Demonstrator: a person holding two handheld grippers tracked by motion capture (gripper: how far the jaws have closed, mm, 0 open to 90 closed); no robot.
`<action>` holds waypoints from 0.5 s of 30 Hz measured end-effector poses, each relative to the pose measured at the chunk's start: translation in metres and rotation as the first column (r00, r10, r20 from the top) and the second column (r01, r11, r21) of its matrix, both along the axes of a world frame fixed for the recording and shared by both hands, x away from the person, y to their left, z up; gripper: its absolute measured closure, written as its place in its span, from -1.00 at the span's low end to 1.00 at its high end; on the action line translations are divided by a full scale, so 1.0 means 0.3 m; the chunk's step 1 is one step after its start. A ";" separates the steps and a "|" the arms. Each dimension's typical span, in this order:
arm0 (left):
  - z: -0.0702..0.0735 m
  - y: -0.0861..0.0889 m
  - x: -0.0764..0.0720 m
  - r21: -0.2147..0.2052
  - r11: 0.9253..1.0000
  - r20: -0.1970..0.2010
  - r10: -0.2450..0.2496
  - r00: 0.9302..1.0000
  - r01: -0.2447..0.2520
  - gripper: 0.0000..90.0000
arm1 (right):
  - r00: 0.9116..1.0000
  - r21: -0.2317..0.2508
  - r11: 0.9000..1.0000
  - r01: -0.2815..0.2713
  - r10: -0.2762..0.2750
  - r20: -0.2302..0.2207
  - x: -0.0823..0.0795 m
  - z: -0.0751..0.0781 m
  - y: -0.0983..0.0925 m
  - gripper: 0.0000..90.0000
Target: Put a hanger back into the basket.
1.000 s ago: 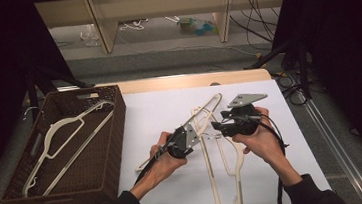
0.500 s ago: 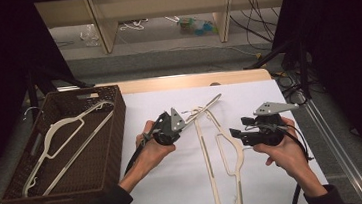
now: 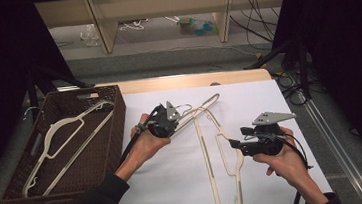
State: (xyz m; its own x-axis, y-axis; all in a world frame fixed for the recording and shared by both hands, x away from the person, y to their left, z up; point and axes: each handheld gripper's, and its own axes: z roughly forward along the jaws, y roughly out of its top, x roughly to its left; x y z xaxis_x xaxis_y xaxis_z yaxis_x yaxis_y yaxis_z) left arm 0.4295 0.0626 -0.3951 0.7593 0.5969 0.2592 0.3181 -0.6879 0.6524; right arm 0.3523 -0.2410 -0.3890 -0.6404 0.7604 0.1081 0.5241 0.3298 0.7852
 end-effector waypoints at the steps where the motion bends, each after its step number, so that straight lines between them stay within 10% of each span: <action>1: 0.000 0.004 0.003 -0.006 1.000 0.006 0.000 1.000 0.000 0.91 | 1.000 -0.003 1.000 -0.003 0.003 0.005 0.003 -0.007 0.001 -0.19; 15: 0.052 0.042 0.012 -0.127 0.992 -0.044 0.016 0.999 -0.021 0.91 | 0.999 0.000 1.000 -0.019 0.019 -0.025 -0.010 -0.055 0.018 -0.26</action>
State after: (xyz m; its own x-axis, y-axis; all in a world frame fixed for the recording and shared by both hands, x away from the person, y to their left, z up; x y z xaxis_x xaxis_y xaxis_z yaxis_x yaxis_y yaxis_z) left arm 0.4330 0.0753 -0.3794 0.7567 0.6369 0.1474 0.3598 -0.5940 0.7195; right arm 0.3493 -0.2356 -0.4053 -0.6521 0.7479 0.1243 0.5373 0.3402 0.7717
